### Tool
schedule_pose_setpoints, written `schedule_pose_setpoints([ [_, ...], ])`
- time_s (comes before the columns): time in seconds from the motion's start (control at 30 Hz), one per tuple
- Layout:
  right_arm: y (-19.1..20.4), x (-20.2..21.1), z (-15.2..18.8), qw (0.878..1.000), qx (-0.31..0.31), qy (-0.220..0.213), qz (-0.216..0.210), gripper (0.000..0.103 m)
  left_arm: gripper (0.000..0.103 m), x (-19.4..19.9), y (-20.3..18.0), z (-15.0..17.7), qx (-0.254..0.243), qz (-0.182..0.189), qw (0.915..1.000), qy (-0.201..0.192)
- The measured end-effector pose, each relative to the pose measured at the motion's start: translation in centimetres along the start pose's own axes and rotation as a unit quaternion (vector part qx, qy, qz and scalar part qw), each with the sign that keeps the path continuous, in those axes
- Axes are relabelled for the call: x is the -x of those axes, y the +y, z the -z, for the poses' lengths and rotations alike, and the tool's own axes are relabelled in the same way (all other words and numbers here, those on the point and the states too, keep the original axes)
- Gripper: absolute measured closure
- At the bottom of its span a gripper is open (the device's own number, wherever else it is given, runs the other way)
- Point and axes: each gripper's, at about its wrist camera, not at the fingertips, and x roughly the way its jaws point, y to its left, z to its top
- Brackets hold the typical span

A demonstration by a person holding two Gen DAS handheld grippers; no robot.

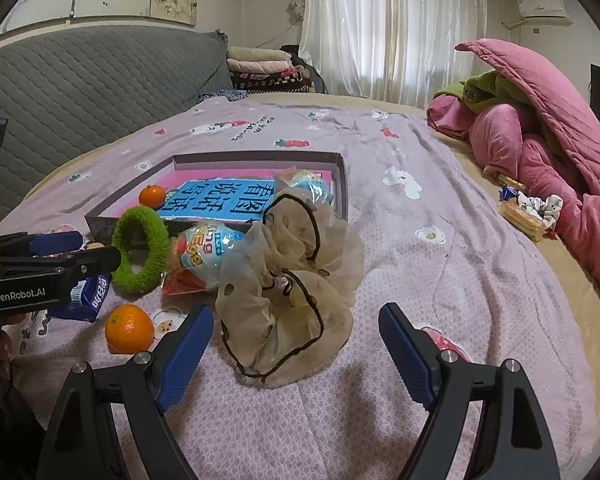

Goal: Organize objects
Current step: 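Move the left gripper to the green fuzzy ring while the right gripper approaches the beige scrunchie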

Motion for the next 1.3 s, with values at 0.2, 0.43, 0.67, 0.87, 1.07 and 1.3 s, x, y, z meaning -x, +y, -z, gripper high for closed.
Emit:
schedule_pose_setpoints([
  [0.2, 0.2, -0.9, 0.1, 1.000, 0.001, 0.008, 0.004, 0.019, 0.028, -0.9, 0.5, -0.3, 0.005, 0.002, 1.0000, 0.000],
  [0.43, 0.2, -1.6, 0.0, 1.000, 0.001, 0.013, 0.008, 0.019, 0.028, -1.9, 0.6, -0.8, 0.007, 0.006, 1.0000, -0.001],
  [0.67, -0.3, -2.5, -0.3, 1.000, -0.007, 0.018, 0.013, 0.019, 0.028, -2.4, 0.6, -1.0, 0.008, 0.015, 0.9998, -0.005],
  [0.87, -0.4, -3.1, -0.4, 1.000, -0.011, 0.024, 0.014, 0.019, 0.036, -2.6, 0.4, -1.0, 0.004, 0.015, 0.9999, -0.008],
  [1.07, -0.4, -3.5, -0.4, 1.000, -0.007, 0.024, 0.018, 0.024, 0.053, -3.1, 0.3, -0.9, 0.002, 0.021, 0.9998, 0.003],
  [1.3, -0.2, -3.8, -0.2, 0.999, -0.002, 0.028, 0.015, 0.052, 0.074, -3.8, 0.1, -1.0, 0.002, 0.032, 0.9994, 0.013],
])
